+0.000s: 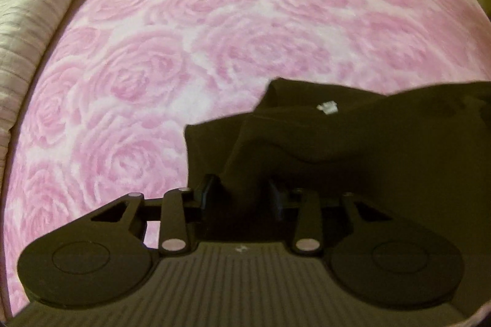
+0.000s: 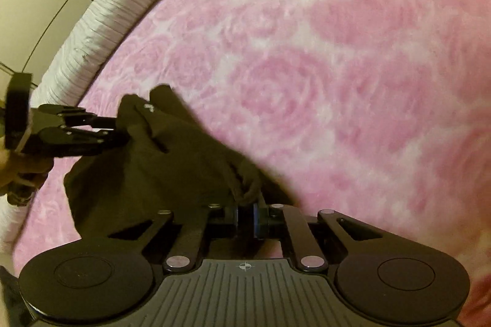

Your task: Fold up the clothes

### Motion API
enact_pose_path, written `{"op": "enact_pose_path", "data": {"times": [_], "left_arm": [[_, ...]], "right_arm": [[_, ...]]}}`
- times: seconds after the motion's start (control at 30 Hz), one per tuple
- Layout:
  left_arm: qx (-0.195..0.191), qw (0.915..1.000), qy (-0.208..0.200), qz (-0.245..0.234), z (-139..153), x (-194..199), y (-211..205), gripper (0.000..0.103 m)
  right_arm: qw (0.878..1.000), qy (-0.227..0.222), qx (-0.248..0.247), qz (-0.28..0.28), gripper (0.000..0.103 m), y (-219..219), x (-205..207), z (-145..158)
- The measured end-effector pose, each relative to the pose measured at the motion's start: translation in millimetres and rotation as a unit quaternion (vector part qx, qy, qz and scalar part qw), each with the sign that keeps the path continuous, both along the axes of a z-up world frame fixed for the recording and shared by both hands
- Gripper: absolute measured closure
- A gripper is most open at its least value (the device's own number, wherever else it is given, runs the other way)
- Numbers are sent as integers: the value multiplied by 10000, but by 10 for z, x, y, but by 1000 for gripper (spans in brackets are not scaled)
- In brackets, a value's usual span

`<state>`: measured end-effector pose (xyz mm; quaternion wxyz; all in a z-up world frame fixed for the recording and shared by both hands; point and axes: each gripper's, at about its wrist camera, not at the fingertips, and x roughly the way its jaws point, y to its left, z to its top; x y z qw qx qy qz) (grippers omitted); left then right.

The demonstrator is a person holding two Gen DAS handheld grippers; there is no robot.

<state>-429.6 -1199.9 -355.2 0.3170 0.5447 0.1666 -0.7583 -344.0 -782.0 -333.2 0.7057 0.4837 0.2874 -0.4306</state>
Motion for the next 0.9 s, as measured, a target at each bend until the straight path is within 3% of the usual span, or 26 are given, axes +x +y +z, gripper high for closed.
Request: {"op": "enact_pose_path", "data": {"times": [0.2, 0.3, 0.4, 0.47, 0.57, 0.67, 0.77, 0.8, 0.9], "left_arm": [[-37, 9998, -17, 189, -56, 7, -31, 62], [-72, 9993, 35, 378, 47, 89, -35, 64], [-315, 9981, 78, 530, 250, 181, 47, 68], [-346, 9975, 253, 562, 382, 200, 139, 71], [-208, 9975, 592, 337, 474, 110, 323, 71], [-49, 9978, 655, 75, 330, -94, 411, 70], [14, 9984, 567, 50, 79, -268, 362, 68], [23, 9981, 596, 142, 17, -283, 305, 63], [62, 9968, 706, 369, -41, -303, 166, 61]], "right_arm": [[9986, -86, 441, -270, 96, -51, -67, -244], [9980, -130, 538, -315, 95, -44, -119, -223], [9979, 154, 519, -362, 79, 12, -173, -120], [9977, 286, 400, -470, 77, 53, -233, -10], [9970, 635, -338, -272, 76, 133, -168, 243], [9961, 411, -755, 218, 76, 134, 34, 318], [9956, 300, -561, 685, 76, 49, 279, 130], [9961, 331, -414, 712, 76, 13, 300, 21], [9991, 206, -228, 283, 80, -47, 132, -168]]}}
